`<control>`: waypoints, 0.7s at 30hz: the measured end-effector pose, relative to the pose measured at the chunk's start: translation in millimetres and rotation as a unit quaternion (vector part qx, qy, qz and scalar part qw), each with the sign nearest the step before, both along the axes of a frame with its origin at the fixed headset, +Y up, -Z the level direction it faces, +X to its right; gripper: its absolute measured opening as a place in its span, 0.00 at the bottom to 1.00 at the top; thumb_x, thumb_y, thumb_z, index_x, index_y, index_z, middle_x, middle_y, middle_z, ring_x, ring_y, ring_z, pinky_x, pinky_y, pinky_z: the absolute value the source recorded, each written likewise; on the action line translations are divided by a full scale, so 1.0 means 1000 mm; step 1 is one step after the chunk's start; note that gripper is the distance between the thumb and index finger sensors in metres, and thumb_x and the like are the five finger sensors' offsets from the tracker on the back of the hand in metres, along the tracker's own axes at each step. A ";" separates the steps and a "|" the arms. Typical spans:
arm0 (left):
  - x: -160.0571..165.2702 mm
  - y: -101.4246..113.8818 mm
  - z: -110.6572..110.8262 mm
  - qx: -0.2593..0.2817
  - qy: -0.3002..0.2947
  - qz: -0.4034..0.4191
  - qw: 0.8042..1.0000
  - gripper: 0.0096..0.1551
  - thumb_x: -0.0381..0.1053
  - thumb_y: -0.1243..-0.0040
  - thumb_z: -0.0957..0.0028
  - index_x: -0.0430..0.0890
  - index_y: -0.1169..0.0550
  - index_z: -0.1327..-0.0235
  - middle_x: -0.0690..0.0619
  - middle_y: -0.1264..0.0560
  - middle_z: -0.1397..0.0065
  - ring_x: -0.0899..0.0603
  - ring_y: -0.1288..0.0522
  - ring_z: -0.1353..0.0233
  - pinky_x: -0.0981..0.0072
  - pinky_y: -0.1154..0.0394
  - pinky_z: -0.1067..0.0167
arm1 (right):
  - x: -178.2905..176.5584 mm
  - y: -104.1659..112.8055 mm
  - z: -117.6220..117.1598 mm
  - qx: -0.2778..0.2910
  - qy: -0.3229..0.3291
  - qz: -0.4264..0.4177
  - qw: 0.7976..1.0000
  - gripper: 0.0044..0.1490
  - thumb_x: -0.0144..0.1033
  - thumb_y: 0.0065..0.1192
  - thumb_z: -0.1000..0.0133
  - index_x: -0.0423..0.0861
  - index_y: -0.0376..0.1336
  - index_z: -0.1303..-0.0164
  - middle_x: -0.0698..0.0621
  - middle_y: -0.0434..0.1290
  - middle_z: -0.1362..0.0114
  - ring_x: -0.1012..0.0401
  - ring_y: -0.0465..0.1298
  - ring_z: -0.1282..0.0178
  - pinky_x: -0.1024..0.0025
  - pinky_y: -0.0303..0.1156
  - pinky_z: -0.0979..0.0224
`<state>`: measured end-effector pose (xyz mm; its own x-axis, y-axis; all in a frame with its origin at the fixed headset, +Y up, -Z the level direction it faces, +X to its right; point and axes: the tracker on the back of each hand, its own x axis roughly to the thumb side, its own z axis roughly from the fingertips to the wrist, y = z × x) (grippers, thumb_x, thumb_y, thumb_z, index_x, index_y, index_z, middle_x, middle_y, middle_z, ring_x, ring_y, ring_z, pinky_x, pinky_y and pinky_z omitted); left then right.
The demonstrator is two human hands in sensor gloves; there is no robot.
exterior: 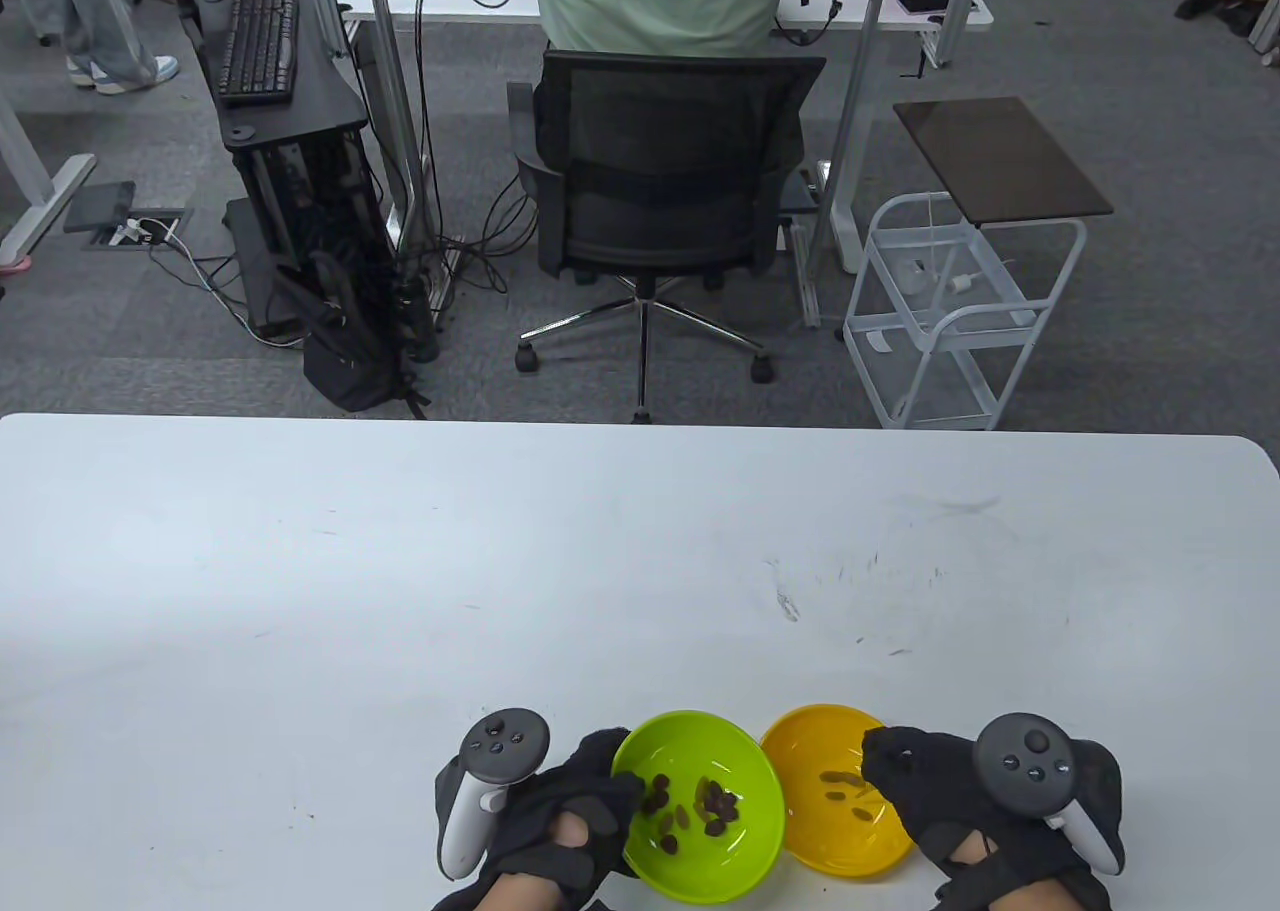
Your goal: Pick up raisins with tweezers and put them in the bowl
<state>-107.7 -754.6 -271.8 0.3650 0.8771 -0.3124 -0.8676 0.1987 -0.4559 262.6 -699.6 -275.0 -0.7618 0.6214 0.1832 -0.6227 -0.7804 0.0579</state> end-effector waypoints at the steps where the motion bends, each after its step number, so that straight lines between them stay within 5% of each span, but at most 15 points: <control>1: 0.000 0.000 0.000 0.000 0.000 0.001 1.000 0.38 0.47 0.48 0.45 0.41 0.42 0.21 0.41 0.35 0.24 0.34 0.16 0.37 0.61 0.11 0.52 | -0.001 0.004 0.002 0.012 0.001 -0.009 1.000 0.24 0.48 0.72 0.45 0.48 0.76 0.43 0.46 0.80 0.42 0.51 0.85 0.54 0.51 0.78 0.54; 6: 0.002 0.000 0.000 -0.001 -0.004 0.006 1.000 0.38 0.47 0.48 0.45 0.41 0.42 0.21 0.41 0.34 0.24 0.34 0.16 0.37 0.62 0.11 0.52 | -0.015 0.029 0.015 0.101 0.026 -0.074 0.992 0.22 0.48 0.71 0.44 0.52 0.76 0.44 0.46 0.80 0.42 0.51 0.85 0.54 0.51 0.78 0.54; 11: 0.004 0.001 0.001 -0.001 -0.011 0.011 1.000 0.38 0.47 0.48 0.45 0.41 0.42 0.21 0.41 0.34 0.24 0.34 0.16 0.37 0.63 0.11 0.52 | -0.046 0.038 0.027 0.125 0.097 -0.107 0.982 0.25 0.49 0.71 0.44 0.48 0.75 0.42 0.46 0.79 0.41 0.50 0.84 0.54 0.51 0.78 0.54; 21: 0.011 0.002 0.003 0.004 -0.024 0.010 1.000 0.38 0.47 0.48 0.45 0.41 0.43 0.21 0.41 0.34 0.24 0.34 0.16 0.37 0.63 0.11 0.52 | -0.093 0.014 0.034 0.082 0.151 -0.045 0.984 0.26 0.51 0.71 0.45 0.49 0.76 0.43 0.48 0.81 0.44 0.52 0.86 0.55 0.53 0.79 0.56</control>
